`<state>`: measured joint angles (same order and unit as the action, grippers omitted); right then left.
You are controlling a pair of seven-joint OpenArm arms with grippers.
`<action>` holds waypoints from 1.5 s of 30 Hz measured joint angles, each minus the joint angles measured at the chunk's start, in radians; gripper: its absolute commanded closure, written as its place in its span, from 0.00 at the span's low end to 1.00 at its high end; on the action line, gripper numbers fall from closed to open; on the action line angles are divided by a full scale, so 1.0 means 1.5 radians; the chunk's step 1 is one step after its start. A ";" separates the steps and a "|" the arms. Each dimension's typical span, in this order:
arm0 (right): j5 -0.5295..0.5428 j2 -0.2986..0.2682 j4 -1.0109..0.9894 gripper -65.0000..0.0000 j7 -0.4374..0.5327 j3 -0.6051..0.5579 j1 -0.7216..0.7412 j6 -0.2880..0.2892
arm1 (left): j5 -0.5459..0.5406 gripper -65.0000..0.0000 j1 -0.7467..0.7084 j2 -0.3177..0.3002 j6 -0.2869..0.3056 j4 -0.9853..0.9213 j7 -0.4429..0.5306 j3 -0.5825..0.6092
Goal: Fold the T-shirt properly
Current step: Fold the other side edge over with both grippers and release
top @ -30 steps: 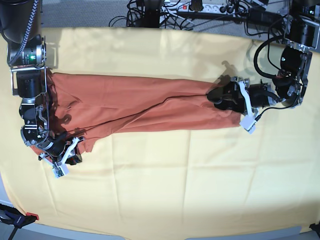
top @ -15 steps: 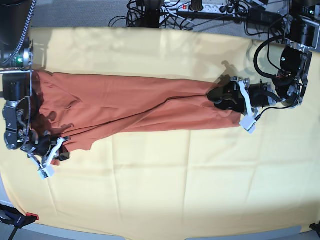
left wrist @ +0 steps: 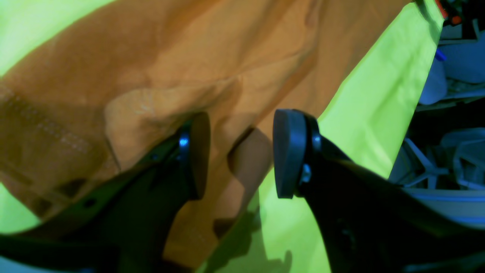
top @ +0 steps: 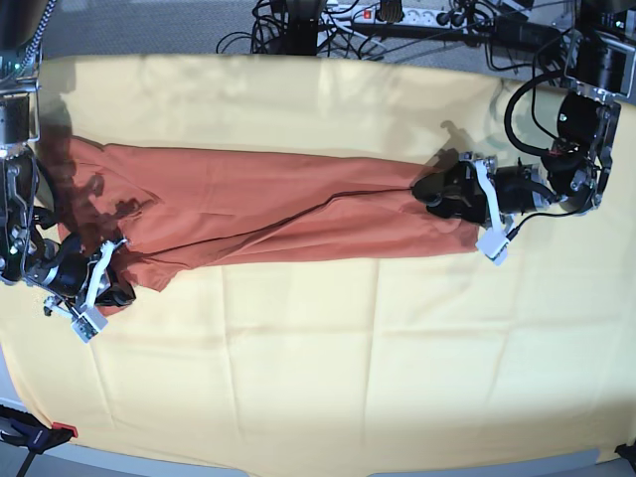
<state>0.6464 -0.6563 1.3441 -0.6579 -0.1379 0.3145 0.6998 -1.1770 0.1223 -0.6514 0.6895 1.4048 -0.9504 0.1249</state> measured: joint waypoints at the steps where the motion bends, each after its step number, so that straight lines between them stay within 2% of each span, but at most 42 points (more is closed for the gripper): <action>1: -0.001 0.000 0.020 1.00 -0.023 0.017 -0.010 0.000 | 0.001 0.55 0.000 0.000 0.000 0.000 0.000 0.000; 3: 0.003 -0.002 0.054 1.00 -0.065 0.053 -0.029 -0.001 | 0.008 0.55 0.000 0.000 0.000 0.000 0.000 0.000; 6: 0.054 -0.004 0.074 1.00 -0.122 0.102 -0.051 -0.015 | 0.007 0.55 0.000 0.000 0.000 0.000 0.000 0.000; 12: 0.062 -0.004 0.073 1.00 -0.149 0.143 -0.110 -0.015 | 0.007 0.55 0.004 0.000 0.000 0.000 0.000 0.000; 19: 0.069 -0.002 0.073 1.00 -0.208 0.150 -0.147 -0.040 | 0.007 0.55 0.014 -0.002 0.000 0.000 0.000 0.000; 23: 0.071 -0.002 0.073 1.00 -0.211 0.150 -0.143 -0.055 | 0.007 0.55 0.014 -0.008 0.000 0.000 0.000 0.000; 27: 0.076 -0.002 0.073 1.00 -0.246 0.150 -0.145 -0.070 | 0.007 0.55 0.015 -0.011 0.000 0.000 0.000 0.000; 32: 0.076 -0.002 0.073 1.00 -0.321 0.150 -0.144 -0.096 | 0.007 0.55 0.015 -0.010 0.000 0.000 0.000 0.000; 36: 0.092 -0.002 0.073 1.00 -0.336 0.150 -0.145 -0.123 | 0.007 0.55 0.015 -0.011 0.000 0.000 0.000 0.000; 38: 0.130 -0.002 0.073 1.00 -0.334 0.150 -0.145 -0.122 | 0.007 0.55 0.015 -0.011 0.000 0.000 0.000 0.000; 39: 0.135 0.000 0.073 1.00 -0.322 0.150 -0.145 -0.101 | 0.007 0.55 0.015 -0.011 0.000 0.000 0.000 0.000; 40: 0.134 0.003 0.073 0.96 -0.312 0.150 -0.145 -0.077 | 0.007 0.55 0.015 -0.011 0.000 0.000 0.000 0.000; 43: 0.115 0.007 0.073 0.58 -0.300 0.150 -0.145 -0.052 | 0.015 0.55 0.015 -0.010 0.000 0.000 -0.001 -0.002; 44: 0.117 0.007 0.073 0.51 -0.298 0.150 -0.145 -0.051 | 0.019 0.55 0.015 -0.009 0.000 0.000 -0.003 -0.012; 45: 0.123 0.005 0.073 0.50 -0.299 0.150 -0.139 -0.049 | 0.022 0.55 0.015 -0.008 0.000 0.000 -0.006 -0.026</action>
<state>0.8303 -0.6487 1.4536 -1.1069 0.0868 0.1055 0.6258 -1.1435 0.1448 -0.6628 0.6895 1.4048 -0.9600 0.0860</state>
